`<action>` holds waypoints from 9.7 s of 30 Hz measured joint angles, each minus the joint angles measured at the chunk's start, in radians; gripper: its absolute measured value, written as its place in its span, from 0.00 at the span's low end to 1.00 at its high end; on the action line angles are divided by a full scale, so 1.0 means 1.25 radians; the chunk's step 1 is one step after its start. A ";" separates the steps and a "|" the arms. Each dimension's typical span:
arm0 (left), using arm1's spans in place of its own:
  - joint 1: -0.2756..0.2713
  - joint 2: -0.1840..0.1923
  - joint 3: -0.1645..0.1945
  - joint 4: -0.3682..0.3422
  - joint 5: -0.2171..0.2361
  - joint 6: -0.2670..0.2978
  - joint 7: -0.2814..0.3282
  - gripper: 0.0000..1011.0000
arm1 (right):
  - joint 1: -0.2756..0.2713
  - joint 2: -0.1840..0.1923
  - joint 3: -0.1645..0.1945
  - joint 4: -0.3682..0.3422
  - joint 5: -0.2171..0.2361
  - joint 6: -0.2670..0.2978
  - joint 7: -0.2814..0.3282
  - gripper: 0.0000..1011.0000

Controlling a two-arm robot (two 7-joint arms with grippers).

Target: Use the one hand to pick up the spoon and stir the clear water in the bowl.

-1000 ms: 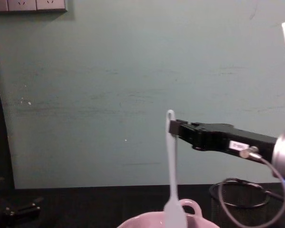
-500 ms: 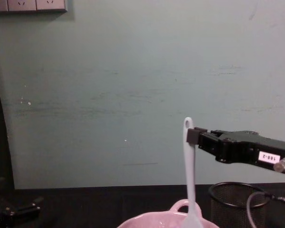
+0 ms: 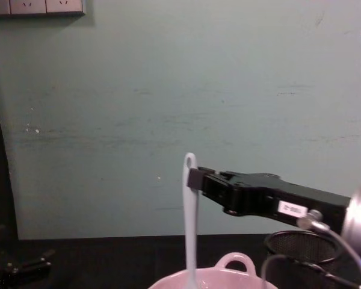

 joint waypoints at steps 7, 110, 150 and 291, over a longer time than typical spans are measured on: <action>0.000 0.000 0.000 0.000 0.000 0.000 0.000 1.00 | 0.052 -0.048 -0.003 0.087 0.034 0.003 0.010 0.09; 0.000 0.000 0.000 0.000 0.000 0.000 0.000 1.00 | 0.055 -0.046 -0.012 0.100 0.087 0.013 -0.005 0.09; 0.000 0.000 0.000 0.000 0.000 0.000 0.000 1.00 | 0.013 0.012 0.014 0.009 0.017 0.033 -0.032 0.09; 0.000 0.000 0.000 0.000 0.000 0.000 0.000 1.00 | -0.038 0.017 0.199 -0.014 0.076 0.041 -0.127 0.09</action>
